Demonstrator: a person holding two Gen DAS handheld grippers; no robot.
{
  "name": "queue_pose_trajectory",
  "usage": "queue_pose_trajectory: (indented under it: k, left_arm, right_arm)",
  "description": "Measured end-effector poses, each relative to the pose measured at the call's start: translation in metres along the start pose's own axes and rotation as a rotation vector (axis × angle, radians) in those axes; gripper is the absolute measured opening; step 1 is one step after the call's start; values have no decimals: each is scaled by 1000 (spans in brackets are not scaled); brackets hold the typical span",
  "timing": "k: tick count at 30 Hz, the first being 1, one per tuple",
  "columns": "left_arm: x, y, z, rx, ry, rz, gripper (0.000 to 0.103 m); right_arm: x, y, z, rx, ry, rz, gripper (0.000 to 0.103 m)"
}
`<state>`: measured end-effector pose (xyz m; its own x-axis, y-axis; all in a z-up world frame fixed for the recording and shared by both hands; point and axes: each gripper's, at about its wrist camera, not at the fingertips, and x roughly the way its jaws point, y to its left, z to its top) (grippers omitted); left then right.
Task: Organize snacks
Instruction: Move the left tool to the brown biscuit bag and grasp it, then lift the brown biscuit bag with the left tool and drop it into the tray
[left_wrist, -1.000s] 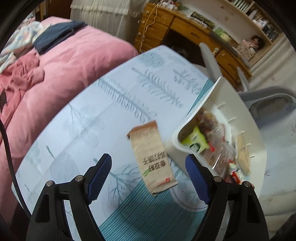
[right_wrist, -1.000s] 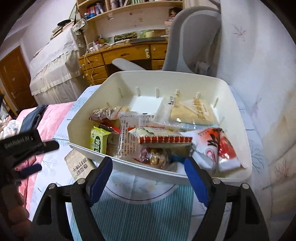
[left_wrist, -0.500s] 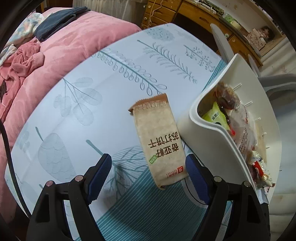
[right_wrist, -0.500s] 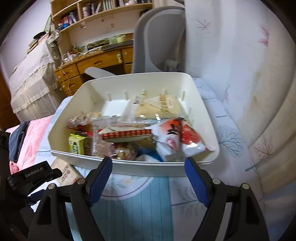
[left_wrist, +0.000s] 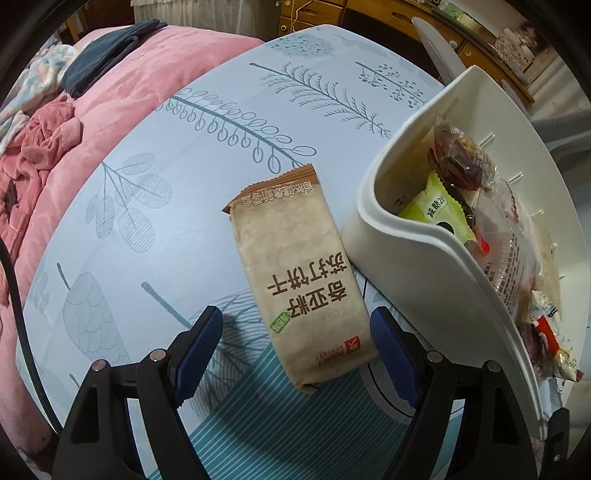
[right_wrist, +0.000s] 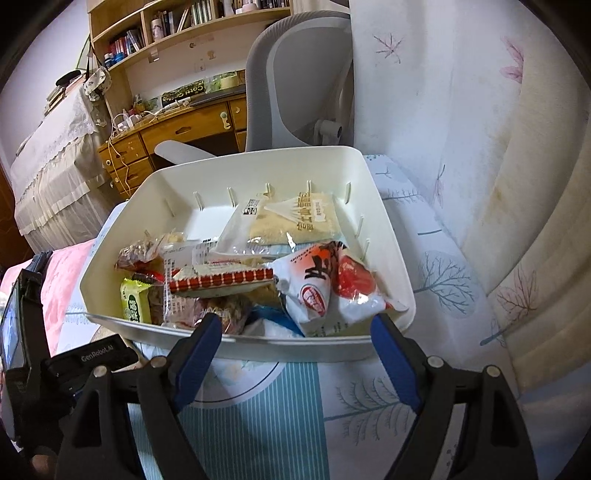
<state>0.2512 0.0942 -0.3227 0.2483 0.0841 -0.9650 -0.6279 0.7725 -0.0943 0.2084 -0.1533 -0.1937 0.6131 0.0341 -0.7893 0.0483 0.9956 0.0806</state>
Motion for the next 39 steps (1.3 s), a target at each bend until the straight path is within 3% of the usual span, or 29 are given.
queue_pose_trajectory:
  k: [12,17,19,21,33,39]
  left_arm:
    - [3,-19,-1,44,-44,50,80]
    - [1,-18,-1,63,-64,63,69]
    - [0,-16,-1,68,-72,78,59]
    - [-2,-12,-1,61,-74,65,58]
    - [-5,14,4,21,-29,11,56]
    - [-23,33,7,11,-24,40,55]
  right_arm:
    - [3,-4,1,4,-7,-4,84]
    - [3,-4,2,2,-7,-10,84]
    - [5,-3,2,-3,-4,-15,84]
    - [5,-3,2,-3,-2,-19,84]
    - [4,-1,2,-2,-1,-57,84]
    - [2,-1,3,1,22,-58,84]
